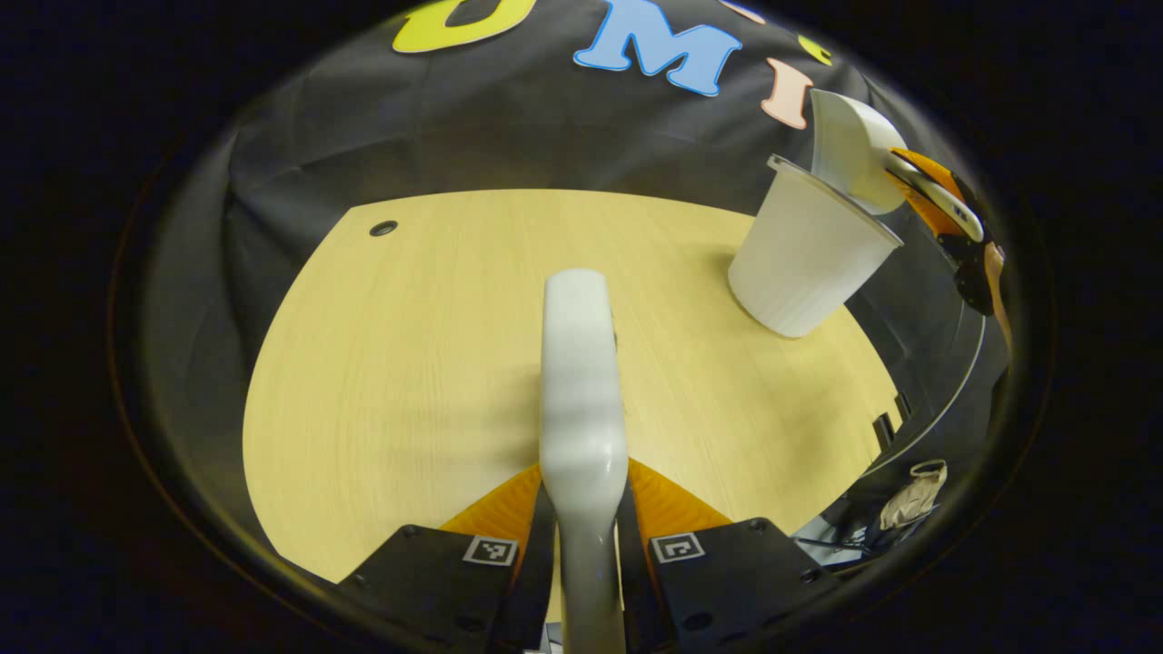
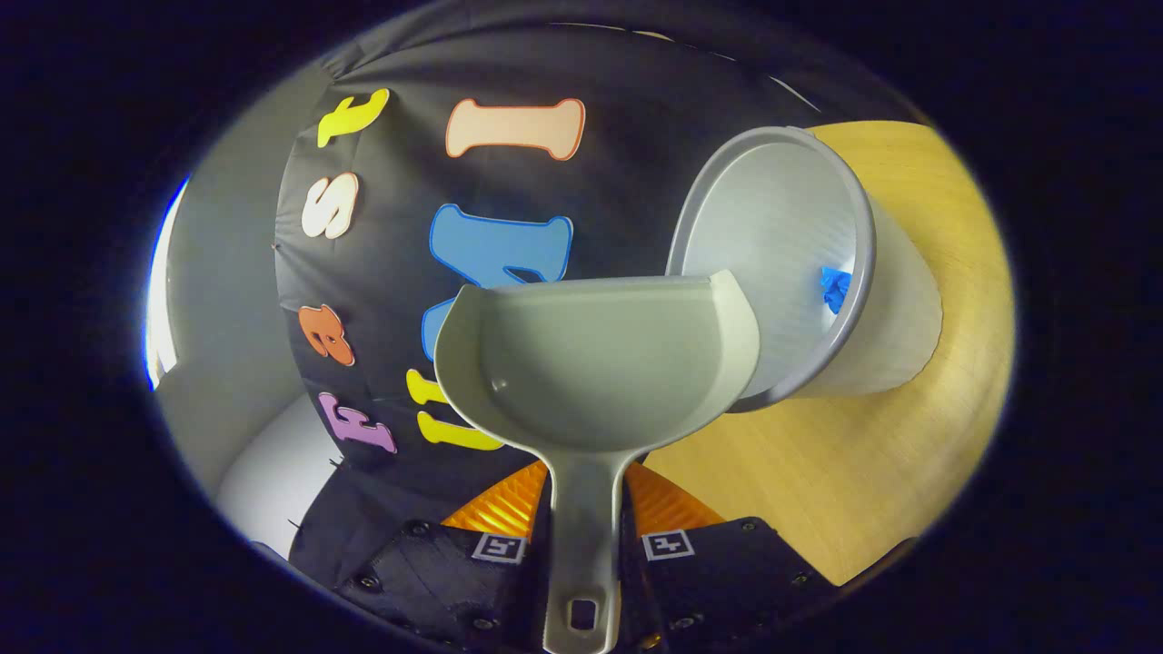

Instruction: Pick up the small broom and dustpan from the desktop, sweep the trash into the dustpan with the broom, and then empty the trash into the garbage bin.

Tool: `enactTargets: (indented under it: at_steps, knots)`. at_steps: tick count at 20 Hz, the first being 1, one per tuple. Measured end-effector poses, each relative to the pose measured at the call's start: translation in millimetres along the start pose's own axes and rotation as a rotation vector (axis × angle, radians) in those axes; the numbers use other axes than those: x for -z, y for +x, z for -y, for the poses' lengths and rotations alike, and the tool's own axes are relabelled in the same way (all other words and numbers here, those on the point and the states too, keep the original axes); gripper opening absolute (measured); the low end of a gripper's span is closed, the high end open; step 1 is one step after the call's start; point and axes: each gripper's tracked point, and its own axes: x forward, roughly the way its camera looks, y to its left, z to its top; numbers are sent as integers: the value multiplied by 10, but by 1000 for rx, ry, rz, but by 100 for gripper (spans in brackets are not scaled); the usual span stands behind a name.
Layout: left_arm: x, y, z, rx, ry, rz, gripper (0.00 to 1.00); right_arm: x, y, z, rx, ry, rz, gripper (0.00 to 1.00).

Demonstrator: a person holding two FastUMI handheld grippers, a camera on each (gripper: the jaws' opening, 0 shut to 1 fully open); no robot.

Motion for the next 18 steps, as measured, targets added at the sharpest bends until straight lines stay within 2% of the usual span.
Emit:
enactTargets:
  at_steps: [3, 4, 6, 8, 13, 16, 18]
  knots:
    - [37, -14, -70, -13, -33, 2, 41, 153, -14, -38, 35, -163, -20, 32]
    - [48, -21, -106, -18, -44, 4, 37, 232, -65, -40, 46, -219, -28, 32]
    - [64, -31, -149, -27, -58, 7, 37, 345, -81, -13, 80, -335, -42, 32]
    - [81, -46, -191, -36, -67, 10, 39, 463, -61, 29, 119, -448, -56, 32]
    - [120, -49, -299, -63, -77, 10, 37, 817, -163, 262, 245, -763, -81, 32]
    - [159, -37, -353, -76, -74, 0, 39, 1045, -185, 448, 307, -895, -112, 32]
    - [181, -11, -380, -83, -75, -8, 39, 1177, -192, 604, 346, -941, -147, 32]
